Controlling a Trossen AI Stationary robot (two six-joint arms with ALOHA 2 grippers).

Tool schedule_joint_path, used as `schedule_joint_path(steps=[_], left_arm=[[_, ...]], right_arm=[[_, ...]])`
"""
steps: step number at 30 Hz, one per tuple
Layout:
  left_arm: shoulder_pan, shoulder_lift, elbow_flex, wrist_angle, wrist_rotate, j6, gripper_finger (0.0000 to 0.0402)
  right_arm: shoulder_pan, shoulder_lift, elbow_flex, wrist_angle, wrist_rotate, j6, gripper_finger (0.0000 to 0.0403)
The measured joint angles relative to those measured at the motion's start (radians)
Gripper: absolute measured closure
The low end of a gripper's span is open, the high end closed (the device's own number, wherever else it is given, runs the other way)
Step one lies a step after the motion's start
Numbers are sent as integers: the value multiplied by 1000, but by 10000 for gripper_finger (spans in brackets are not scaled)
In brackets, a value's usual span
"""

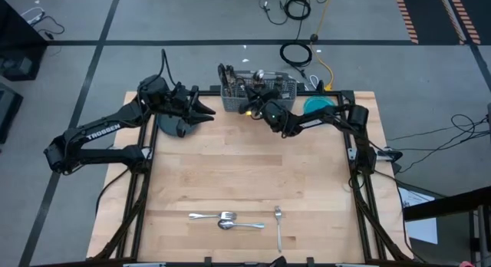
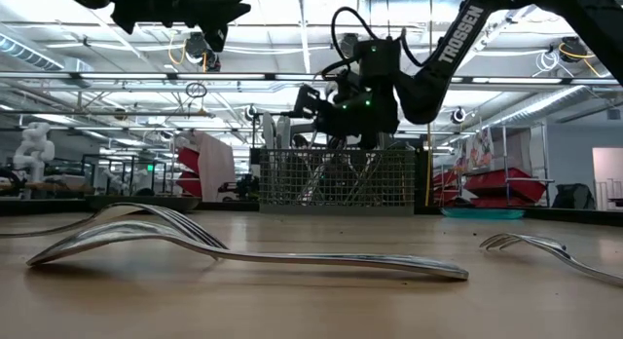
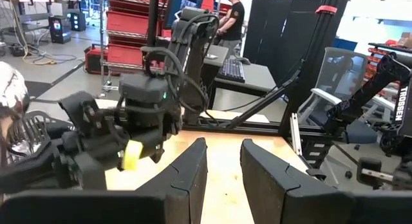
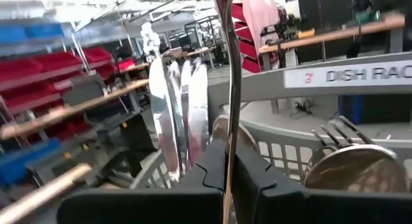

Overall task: Sort silverware
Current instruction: Put the spoon into the silverware organizer

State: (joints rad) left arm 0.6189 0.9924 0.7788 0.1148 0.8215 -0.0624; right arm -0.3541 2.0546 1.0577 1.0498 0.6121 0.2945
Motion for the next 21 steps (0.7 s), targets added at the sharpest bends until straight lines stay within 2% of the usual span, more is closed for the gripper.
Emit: schedule_joint_path(steps=[3,13,18,21], left_arm=[[0,0,0,-5,0,0,302],[0,0,1,-68,-25,44,302],[0,0,1,-119,-29,57,302],[0,0,1,-138,-48,84,302]], right_arm=[[-5,-5,3,-43,-3,62,403],[-7,-1,6,-33,12,57,403],[-2,-4,59,-252,8,142,403],[8,-2,84,-331,16,127,403]])
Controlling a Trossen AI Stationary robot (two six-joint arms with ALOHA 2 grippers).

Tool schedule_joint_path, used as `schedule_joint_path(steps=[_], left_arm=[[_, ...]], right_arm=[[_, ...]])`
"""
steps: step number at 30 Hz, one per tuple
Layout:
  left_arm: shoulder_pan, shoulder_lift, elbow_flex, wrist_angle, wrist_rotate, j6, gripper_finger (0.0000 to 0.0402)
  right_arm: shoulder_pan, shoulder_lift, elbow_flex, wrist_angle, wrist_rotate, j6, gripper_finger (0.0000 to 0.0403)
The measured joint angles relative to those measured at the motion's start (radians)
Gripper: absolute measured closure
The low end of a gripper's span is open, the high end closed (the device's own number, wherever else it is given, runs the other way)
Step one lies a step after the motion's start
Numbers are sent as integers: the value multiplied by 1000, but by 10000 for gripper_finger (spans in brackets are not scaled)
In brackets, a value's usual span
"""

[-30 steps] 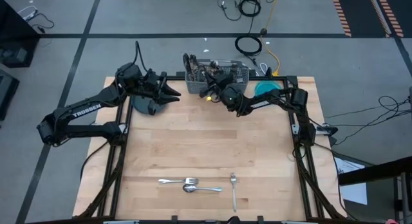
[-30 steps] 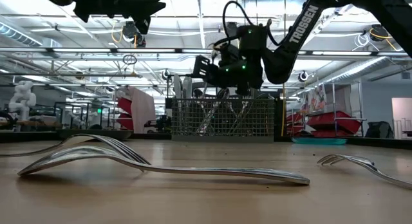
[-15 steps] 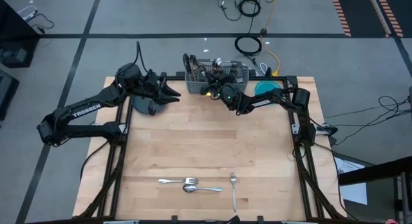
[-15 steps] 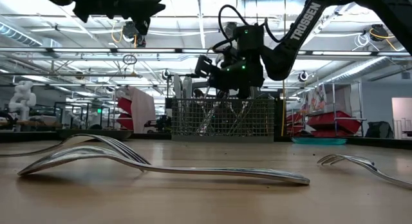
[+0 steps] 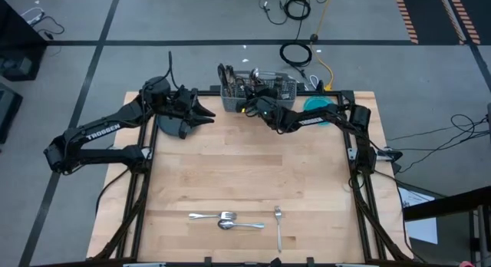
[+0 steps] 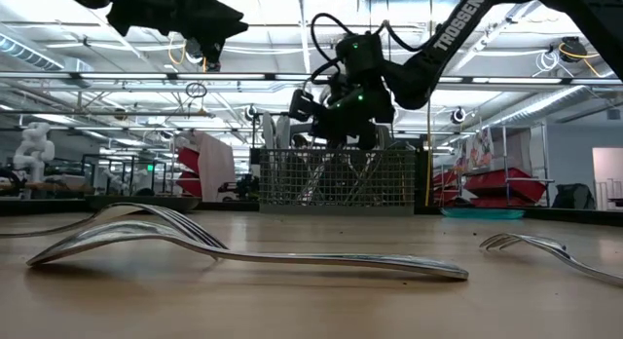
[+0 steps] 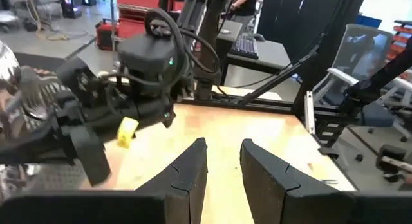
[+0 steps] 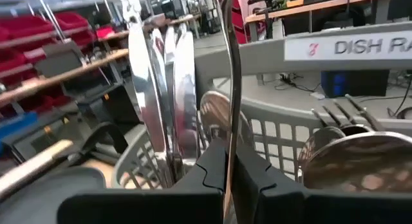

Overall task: Sort silverware
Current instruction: Put the spoon into the silverware organizer

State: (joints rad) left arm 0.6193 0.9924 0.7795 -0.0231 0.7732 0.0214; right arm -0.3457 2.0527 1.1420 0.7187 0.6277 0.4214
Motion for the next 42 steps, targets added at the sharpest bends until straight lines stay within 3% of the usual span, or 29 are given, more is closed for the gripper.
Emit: schedule_joint_path(steps=[17,28,33,38,42], left_arm=[[0,0,0,-2,-22,11,302],[0,0,0,-2,-22,10,302],[0,0,0,-13,-37,10,302],[0,0,0,-70,-154,10,302],[-1,0,0,-99,-175,-13,302]], right_arm=[[7,-1,7,-74,-24,7,393],[-2,-2,6,-74,-34,6,275],[-1,-29,22,-78,-44,-73,222],[3,-108,92,-196,-56,-173,193],[-1,-198,149,-334,-29,-305,187]])
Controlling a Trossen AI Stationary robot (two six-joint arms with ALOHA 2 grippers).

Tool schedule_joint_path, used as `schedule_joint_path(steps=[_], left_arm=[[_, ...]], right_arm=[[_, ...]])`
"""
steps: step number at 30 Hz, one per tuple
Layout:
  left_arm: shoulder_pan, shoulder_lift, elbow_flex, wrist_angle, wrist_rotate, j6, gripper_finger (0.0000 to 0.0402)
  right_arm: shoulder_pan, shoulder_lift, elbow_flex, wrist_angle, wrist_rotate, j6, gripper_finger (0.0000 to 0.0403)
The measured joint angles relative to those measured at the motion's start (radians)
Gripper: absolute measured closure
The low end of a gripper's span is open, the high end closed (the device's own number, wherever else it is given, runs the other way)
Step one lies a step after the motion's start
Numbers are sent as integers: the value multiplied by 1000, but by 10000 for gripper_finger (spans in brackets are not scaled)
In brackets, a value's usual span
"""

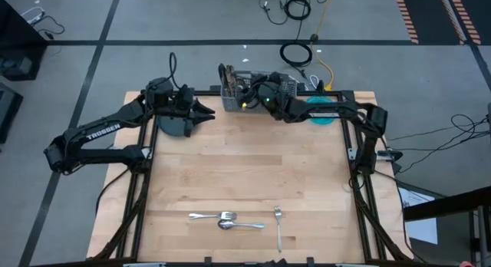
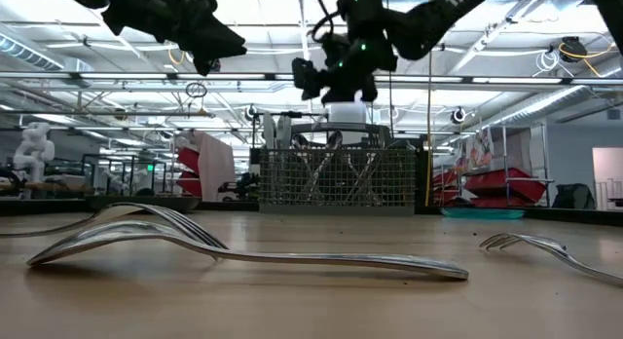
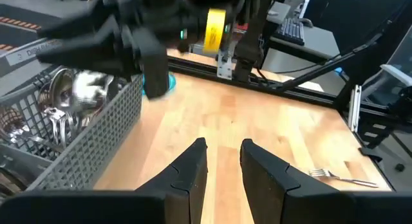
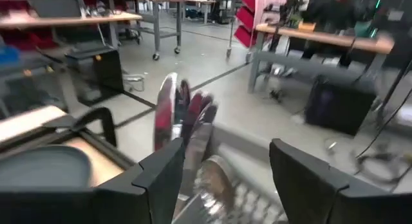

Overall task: Sort silverware
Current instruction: Put the spoon into the silverware organizer, then put the fork into the silverware organizer

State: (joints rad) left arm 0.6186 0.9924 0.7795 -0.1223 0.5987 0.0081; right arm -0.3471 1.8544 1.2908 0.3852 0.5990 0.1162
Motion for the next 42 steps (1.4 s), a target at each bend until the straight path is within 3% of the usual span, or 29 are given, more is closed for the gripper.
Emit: schedule_joint_path(steps=[4,13,18,21,27,32,37,42], left_arm=[[-3,0,0,-2,-4,-3,301],[-48,-2,8,-251,-47,25,271],[-111,-6,9,-313,-32,-46,259],[-221,-8,10,-421,-43,-51,254],[-521,1,9,-565,-237,-142,253],[-730,20,8,-561,-345,-311,253],[-901,103,0,-514,-508,-344,252],[-983,278,0,-370,-517,-367,252]], right_arm=[[0,-88,22,-45,23,-137,186],[-15,-313,25,-242,31,-233,186],[-6,-394,25,-356,34,-234,186],[39,-466,26,-520,26,-234,186],[156,-593,26,-805,41,-159,186],[242,-662,26,-915,63,-68,186],[292,-677,26,-969,65,-14,186],[329,-668,26,-1020,63,16,186]])
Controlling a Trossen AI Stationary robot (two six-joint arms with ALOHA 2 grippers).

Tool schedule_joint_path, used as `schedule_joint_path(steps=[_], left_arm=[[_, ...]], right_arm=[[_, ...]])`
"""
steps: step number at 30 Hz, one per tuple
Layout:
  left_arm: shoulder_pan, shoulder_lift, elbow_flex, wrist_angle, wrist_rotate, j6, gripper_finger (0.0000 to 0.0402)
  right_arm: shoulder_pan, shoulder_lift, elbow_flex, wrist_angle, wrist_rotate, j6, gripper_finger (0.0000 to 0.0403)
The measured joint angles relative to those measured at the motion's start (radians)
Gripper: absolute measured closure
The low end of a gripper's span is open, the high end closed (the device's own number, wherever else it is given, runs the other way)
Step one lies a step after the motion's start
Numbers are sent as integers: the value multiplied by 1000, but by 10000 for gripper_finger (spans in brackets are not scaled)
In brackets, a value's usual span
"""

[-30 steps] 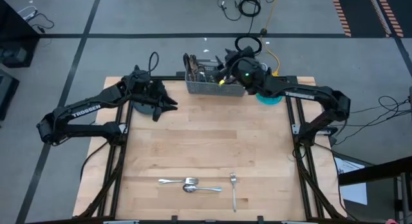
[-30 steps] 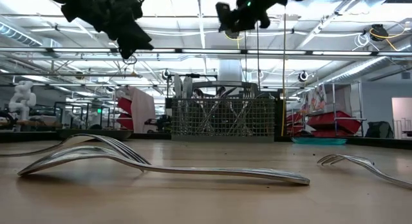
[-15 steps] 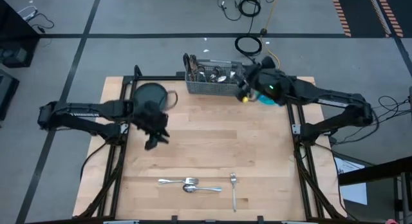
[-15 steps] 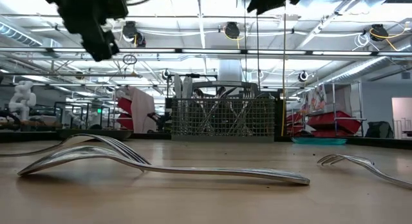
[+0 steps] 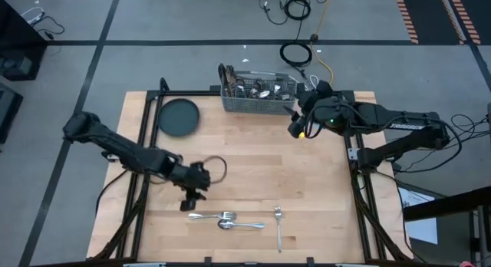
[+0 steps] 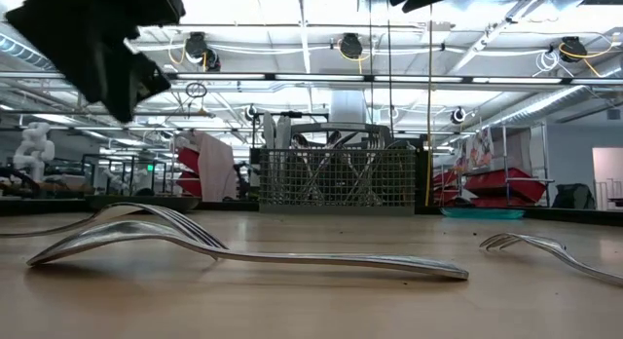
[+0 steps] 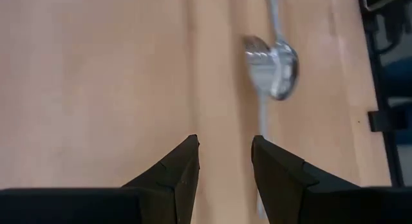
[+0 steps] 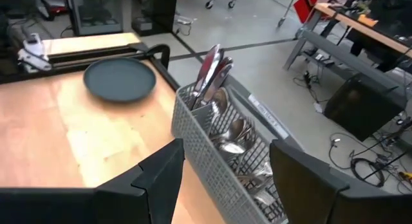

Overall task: Sort silverware
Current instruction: Put the fork into the silverware organizer

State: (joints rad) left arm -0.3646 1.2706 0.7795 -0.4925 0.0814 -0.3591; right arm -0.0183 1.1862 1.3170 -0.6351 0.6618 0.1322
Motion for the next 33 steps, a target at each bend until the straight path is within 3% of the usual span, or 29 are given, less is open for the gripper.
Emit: schedule_joint_path(steps=[5,9,22,30,33], left_arm=[[-47,159,5,149,49,-56,252],[-77,204,6,276,42,-94,252],[-161,430,7,399,-9,-191,252],[-163,474,10,451,-92,-223,255],[-151,475,9,480,-101,-198,276]], right_arm=[[37,0,0,-21,0,17,186],[62,-2,0,-43,-1,20,186],[100,-2,0,-119,-8,40,186],[100,-2,0,-127,-9,67,186],[104,-2,0,-127,-12,70,186]])
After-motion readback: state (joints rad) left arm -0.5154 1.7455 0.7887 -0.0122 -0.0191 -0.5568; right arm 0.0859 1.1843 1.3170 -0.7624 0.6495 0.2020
